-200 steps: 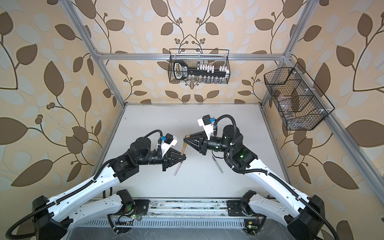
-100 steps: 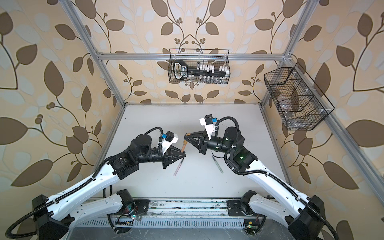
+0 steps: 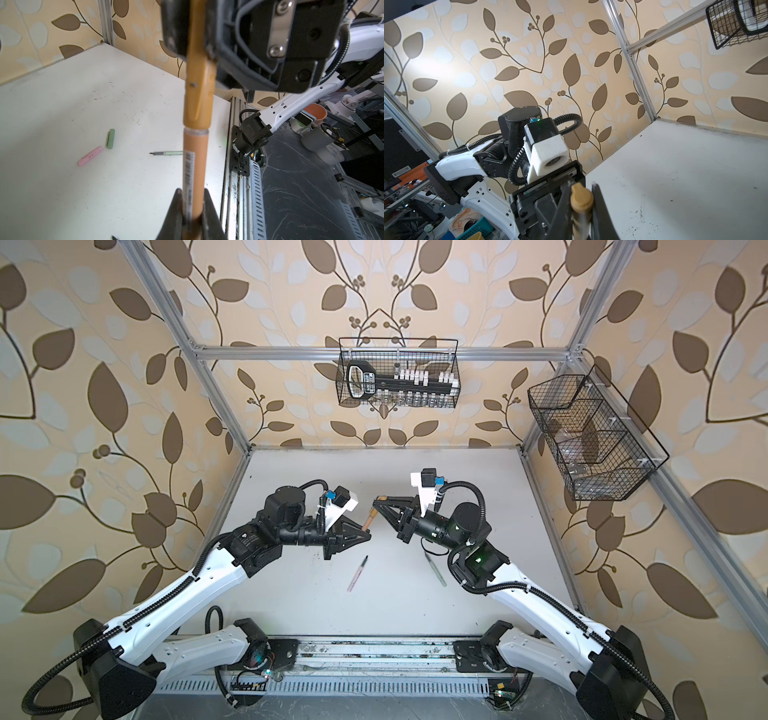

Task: Insert the pens into the pen caps

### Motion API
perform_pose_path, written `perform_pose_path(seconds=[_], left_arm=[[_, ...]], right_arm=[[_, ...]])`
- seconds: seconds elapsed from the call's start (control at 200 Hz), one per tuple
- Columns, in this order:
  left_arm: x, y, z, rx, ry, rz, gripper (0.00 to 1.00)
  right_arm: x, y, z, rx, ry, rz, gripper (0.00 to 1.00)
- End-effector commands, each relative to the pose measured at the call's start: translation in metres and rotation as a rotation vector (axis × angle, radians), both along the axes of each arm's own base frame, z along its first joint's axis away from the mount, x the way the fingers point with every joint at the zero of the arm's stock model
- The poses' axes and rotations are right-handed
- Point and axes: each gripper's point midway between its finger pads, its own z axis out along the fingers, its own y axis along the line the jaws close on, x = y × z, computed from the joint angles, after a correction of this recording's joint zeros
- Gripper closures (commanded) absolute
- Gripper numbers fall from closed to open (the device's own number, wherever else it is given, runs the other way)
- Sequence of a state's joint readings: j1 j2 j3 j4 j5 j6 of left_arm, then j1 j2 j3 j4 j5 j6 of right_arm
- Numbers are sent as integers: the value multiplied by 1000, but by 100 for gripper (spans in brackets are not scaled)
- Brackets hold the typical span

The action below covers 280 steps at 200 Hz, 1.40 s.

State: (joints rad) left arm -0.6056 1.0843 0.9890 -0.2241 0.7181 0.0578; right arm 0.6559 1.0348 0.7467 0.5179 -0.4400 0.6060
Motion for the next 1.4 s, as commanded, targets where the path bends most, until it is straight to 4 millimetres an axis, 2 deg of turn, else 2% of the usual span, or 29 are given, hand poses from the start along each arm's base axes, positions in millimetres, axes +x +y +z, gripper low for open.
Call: perform_pose_path(seconds=[0.0,0.19,0.6,0.71,0.77,0.86,0.95,1.12,1.19,1.215,1.25,1.29,1.33,1.395], left_arm=[[15,14,168,-346,-446,79,100],[22,13,179,-355,-471,76,100],[58,32,204,-405,-485,148,100],[65,32,204,-420,-468,155,100],[68,30,197,-415,-441,145,100],[69,25,176,-396,-378,120,100],[67,23,146,-362,-290,103,100],[50,20,79,-321,-83,64,100],[43,21,56,-307,-16,72,100],[40,22,50,-302,-2,72,100],[36,22,41,-298,23,82,100],[31,22,36,-298,31,79,100],[29,22,33,-296,41,86,100],[24,23,30,-299,57,89,100]], right_arm=[[-42,31,-110,-222,289,239,100],[-46,34,-131,-258,349,258,100],[-60,29,-172,-366,437,224,100],[-62,27,-175,-380,436,207,100],[-60,26,-169,-382,418,193,100],[-54,22,-150,-368,368,164,100],[-45,15,-125,-339,312,139,100],[-38,3,-78,-277,219,131,100],[-35,1,-68,-267,204,133,100],[-34,0,-66,-267,204,132,96],[-33,1,-64,-268,201,132,95],[-33,2,-62,-269,197,139,95],[-33,3,-61,-268,197,146,89],[-31,3,-59,-268,193,136,65]])
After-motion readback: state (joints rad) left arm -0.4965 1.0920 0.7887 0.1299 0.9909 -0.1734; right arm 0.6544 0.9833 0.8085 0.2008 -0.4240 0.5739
